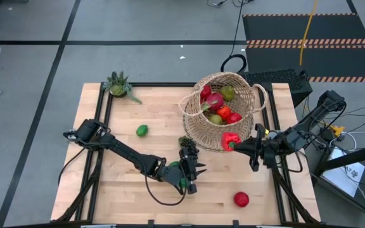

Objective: Build produce basket
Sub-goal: Put the red bell pepper into the brown basket

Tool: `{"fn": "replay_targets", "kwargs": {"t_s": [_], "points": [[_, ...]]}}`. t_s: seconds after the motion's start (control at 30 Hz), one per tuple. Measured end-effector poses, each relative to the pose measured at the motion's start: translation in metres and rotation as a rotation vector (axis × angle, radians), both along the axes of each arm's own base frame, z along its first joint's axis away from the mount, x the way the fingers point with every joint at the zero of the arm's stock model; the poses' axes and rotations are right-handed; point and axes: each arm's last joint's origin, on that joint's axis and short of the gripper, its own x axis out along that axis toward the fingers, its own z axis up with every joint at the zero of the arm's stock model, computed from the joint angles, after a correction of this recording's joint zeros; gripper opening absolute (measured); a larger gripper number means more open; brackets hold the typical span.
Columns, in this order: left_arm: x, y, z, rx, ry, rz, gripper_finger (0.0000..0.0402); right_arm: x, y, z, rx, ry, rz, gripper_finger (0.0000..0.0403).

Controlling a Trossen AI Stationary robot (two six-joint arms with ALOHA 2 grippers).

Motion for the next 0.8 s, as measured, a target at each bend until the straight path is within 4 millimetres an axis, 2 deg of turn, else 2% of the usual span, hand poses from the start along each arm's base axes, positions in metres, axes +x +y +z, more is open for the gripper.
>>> {"fn": "replay_targets", "kwargs": {"t_s": [0.47, 0.8], "points": [[0.0008, 0.0020, 0.0000, -0.003, 0.000, 0.006, 0.0088, 0.0002, 0.0010, -0.0006, -0.182, -0.005, -0.003, 0.0020], [0.0008, 0.0021, 0.0000, -0.004, -0.001, 0.007, 0.0088, 0.0003, 0.0011, -0.0006, -0.185, -0.005, -0.002, 0.0020]]}}
